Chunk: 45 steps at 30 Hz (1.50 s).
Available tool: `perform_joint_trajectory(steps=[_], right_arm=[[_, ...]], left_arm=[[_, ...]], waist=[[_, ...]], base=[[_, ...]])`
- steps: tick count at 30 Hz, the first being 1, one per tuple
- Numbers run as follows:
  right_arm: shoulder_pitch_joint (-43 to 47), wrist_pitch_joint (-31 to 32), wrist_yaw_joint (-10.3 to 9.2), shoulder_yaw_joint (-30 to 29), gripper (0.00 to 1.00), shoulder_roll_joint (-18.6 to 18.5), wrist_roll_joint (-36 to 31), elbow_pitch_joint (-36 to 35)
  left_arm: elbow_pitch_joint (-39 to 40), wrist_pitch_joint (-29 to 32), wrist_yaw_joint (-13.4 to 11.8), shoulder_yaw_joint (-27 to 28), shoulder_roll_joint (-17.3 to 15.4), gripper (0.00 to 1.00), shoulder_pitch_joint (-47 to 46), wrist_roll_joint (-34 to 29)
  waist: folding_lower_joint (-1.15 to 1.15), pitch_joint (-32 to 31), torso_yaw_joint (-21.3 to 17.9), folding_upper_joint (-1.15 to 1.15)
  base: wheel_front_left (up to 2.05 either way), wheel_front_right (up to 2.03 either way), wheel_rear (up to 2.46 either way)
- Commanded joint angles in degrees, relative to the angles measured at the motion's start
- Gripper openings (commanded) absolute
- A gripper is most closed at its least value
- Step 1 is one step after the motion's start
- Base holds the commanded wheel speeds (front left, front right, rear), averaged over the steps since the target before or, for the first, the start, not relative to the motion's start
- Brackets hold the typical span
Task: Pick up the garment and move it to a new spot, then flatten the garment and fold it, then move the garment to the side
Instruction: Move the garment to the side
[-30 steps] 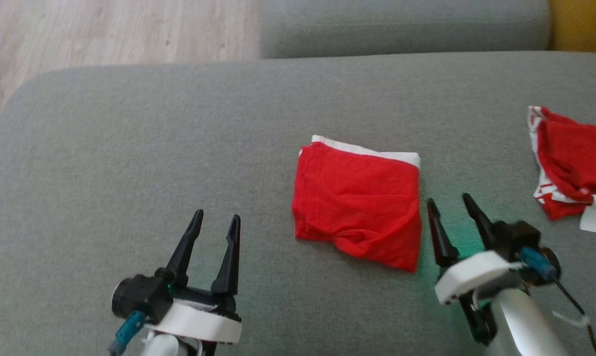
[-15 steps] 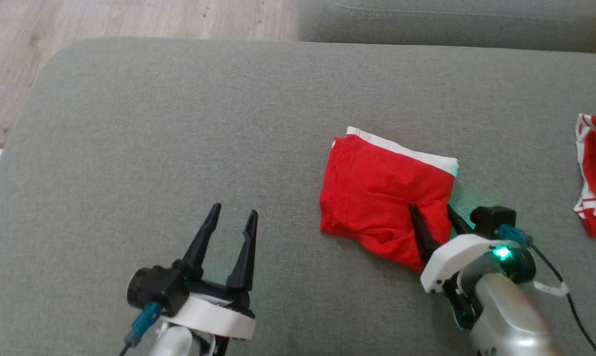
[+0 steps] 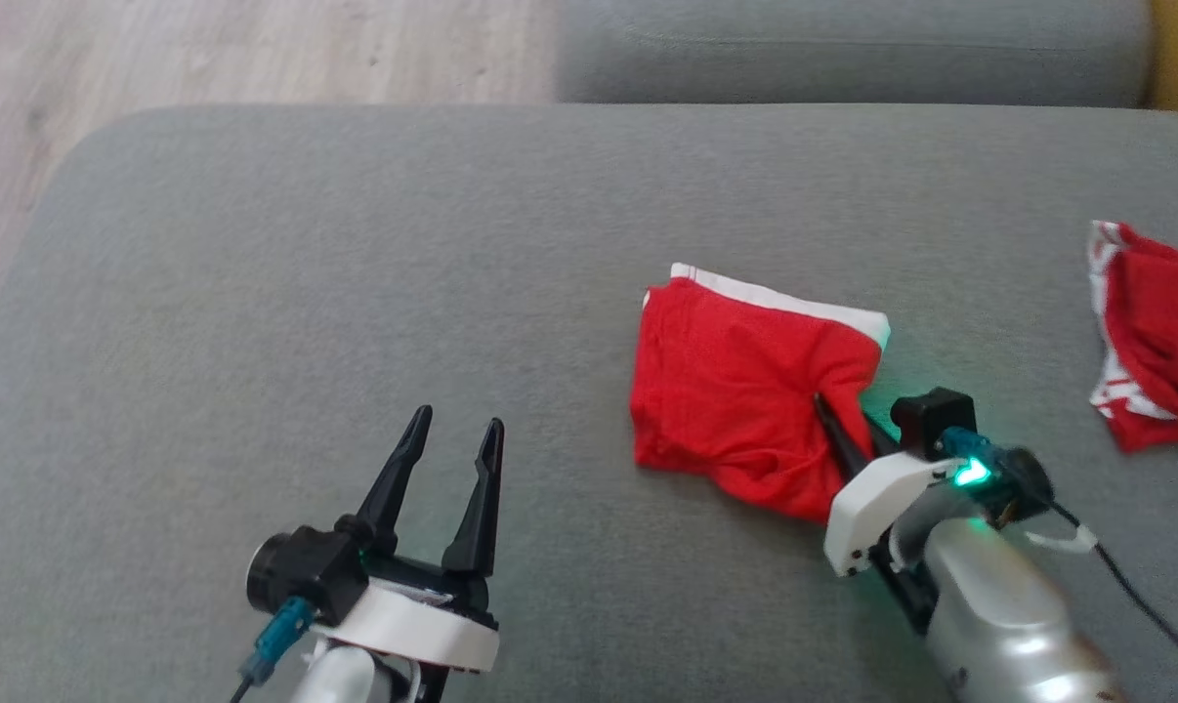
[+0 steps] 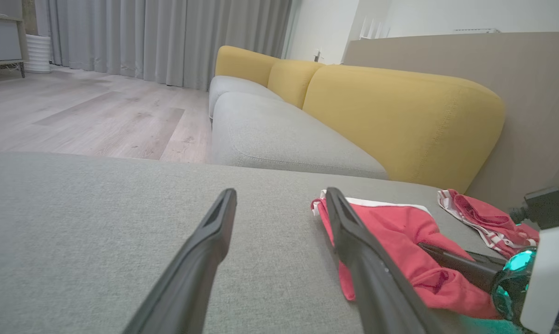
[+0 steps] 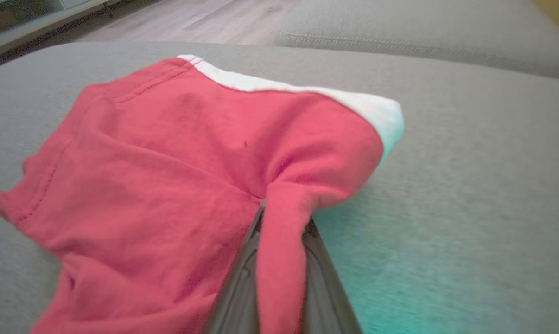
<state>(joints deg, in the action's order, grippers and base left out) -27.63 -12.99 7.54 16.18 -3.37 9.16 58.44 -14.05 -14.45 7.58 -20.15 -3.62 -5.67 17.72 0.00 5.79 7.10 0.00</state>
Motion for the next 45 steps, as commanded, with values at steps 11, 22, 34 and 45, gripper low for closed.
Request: perform_joint_trajectory(steps=[11, 22, 34, 45], right_arm=[[-8.89, 0.56, -0.05, 7.49, 0.0, -13.81, -8.01, -5.36], [-15.88, 6.78, -0.05, 19.7, 0.0, -34.55, -0.35, -10.93], [-19.45, 12.59, -0.05, 25.66, 0.0, -47.85, 2.84, -12.57], [-18.48, 16.73, -0.05, 26.93, 0.0, -50.59, 5.22, -11.68]], left_arm=[[2.87, -0.55, -0.09, 2.4, 0.01, 1.0, -2.14, 0.44], [3.43, -0.55, -0.09, 0.92, 0.39, 1.0, -6.07, 0.76], [3.11, -0.55, -0.09, 0.24, 0.42, 1.0, -9.95, 0.94], [2.63, -0.55, -0.09, -0.06, 0.32, 1.0, -11.79, 0.81]], waist=[[0.0, 0.27, -7.07, 0.0], [0.0, 7.68, -7.69, 0.0], [0.0, 13.44, -5.84, 0.0], [0.0, 14.94, -6.08, 0.0]], base=[[0.0, 0.0, 0.0], [0.0, 0.0, 0.0], [0.0, 0.0, 0.0], [0.0, 0.0, 0.0]])
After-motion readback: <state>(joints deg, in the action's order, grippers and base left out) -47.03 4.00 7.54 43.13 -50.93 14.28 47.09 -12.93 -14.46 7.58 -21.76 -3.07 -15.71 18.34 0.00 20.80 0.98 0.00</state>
